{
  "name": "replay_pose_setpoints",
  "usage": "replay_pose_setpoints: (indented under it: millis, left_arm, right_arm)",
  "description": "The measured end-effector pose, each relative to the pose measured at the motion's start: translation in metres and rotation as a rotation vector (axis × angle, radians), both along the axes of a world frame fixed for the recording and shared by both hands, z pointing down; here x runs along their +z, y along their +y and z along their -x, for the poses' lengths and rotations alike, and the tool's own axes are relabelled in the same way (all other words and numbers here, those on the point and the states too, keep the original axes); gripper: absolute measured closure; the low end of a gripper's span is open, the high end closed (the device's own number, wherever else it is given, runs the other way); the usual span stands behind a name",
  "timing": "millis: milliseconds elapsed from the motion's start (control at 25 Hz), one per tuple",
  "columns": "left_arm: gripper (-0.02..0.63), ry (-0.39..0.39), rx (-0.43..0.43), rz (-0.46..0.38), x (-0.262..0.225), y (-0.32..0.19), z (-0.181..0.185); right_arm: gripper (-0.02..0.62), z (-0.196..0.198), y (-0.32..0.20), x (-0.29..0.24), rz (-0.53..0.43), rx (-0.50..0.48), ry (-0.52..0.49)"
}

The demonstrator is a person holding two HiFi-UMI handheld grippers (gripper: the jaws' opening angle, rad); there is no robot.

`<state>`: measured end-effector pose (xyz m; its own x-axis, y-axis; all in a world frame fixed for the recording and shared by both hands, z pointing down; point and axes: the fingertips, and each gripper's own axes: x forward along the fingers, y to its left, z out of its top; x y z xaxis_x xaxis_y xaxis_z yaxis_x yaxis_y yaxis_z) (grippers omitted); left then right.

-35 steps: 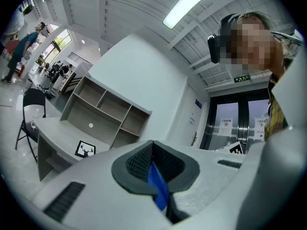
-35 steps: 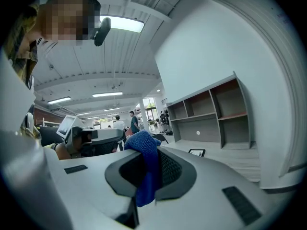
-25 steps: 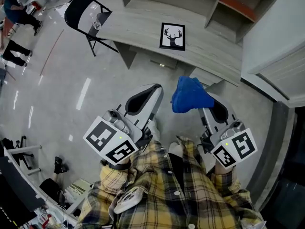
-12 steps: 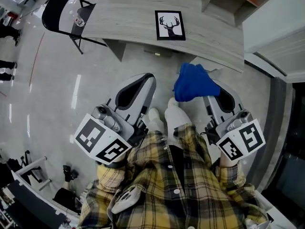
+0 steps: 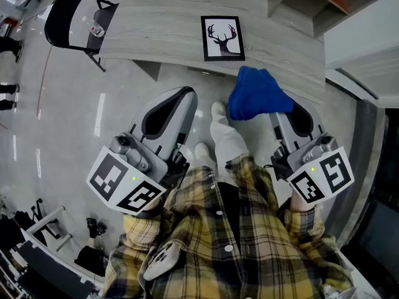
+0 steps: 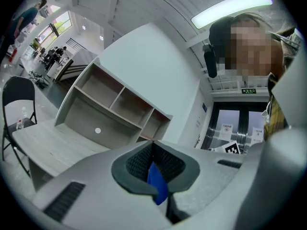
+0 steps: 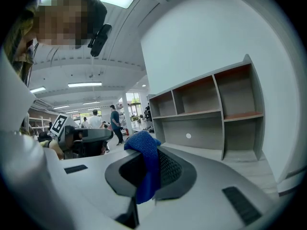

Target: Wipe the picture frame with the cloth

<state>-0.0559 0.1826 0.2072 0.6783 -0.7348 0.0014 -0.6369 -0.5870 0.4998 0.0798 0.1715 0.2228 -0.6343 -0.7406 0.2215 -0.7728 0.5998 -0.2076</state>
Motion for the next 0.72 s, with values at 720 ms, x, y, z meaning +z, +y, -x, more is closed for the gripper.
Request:
replay_pose_setpoints:
  millis: [720]
  left_arm:
    - [0.601, -0.010, -0.050, -0.017, -0.017, -0.186, -0.044]
  right_arm:
    - [0.555, -0.041, -0.187, -0.013, -0.014, -0.074, -0.001]
